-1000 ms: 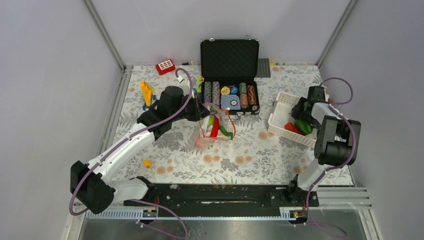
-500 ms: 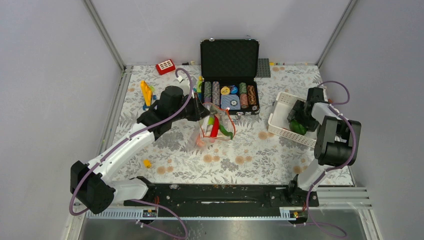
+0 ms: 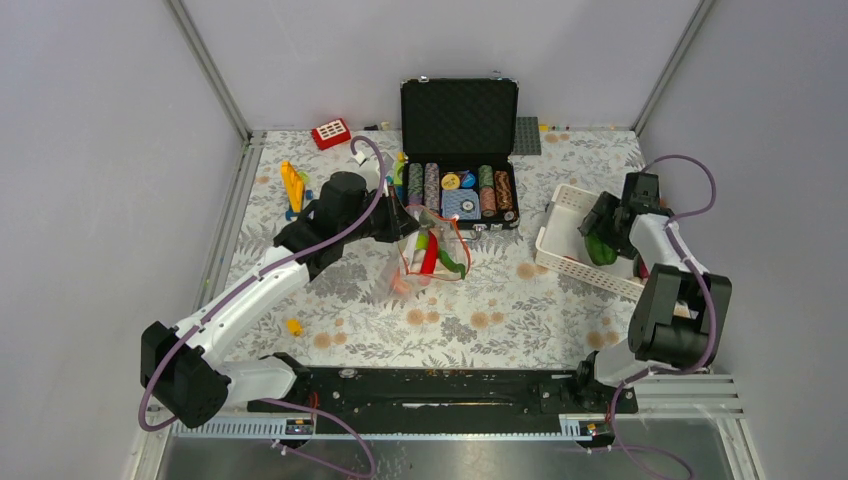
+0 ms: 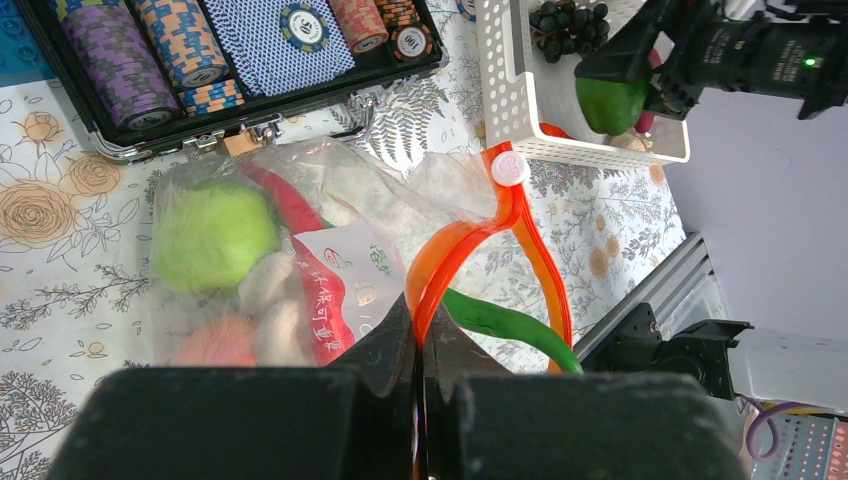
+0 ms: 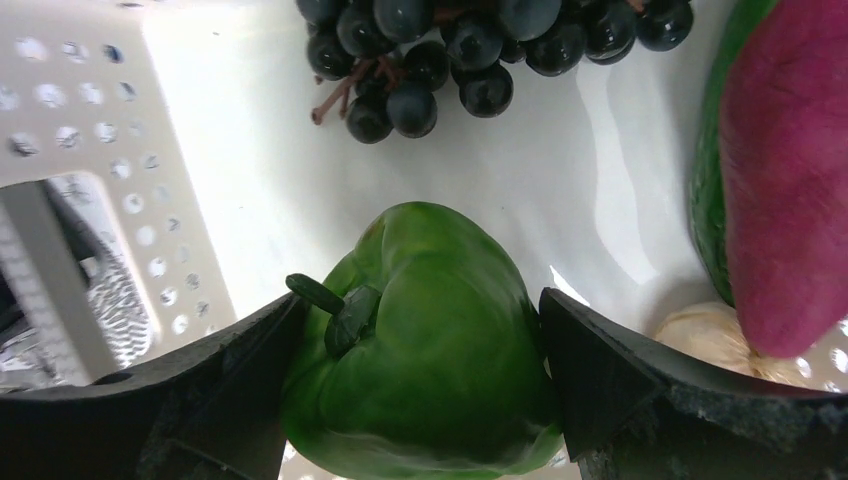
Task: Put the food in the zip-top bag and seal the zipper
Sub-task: Pick up the fake vegetable from the bin, then place the fake vegetable in the zipper food storage bag.
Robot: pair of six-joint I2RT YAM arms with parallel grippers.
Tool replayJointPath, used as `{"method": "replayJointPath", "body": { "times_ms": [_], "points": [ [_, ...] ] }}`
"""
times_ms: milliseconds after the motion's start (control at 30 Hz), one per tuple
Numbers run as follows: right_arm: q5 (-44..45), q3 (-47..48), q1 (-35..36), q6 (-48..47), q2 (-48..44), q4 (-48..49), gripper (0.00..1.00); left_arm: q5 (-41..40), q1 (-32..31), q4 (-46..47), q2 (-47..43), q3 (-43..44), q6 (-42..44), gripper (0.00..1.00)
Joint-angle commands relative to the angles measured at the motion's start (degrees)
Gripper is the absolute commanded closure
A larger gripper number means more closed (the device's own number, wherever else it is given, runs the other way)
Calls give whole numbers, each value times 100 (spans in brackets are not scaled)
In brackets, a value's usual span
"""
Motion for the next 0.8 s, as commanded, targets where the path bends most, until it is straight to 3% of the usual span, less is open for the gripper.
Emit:
{"method": "replayJointPath", "body": {
  "times_ms": [0, 133, 300, 533, 767],
  "points": [
    [-163, -64, -3, 75, -751, -123, 53, -33, 35, 249, -197, 65, 40, 100],
    [-800, -196, -1, 77, -1538, -7, 53, -25, 34, 258, -206, 56, 32, 100],
    [-2212, -307, 320, -60, -2656, 296, 52, 7, 33, 306, -197, 50, 35, 100],
    [-3350, -89, 2499, -257, -3390, 885, 51, 74, 38, 367, -166, 44, 28, 100],
    [-3460, -19, 4508, 37, -2931, 2503, 47, 139, 36, 429, -193, 0, -10, 100]
  ]
}}
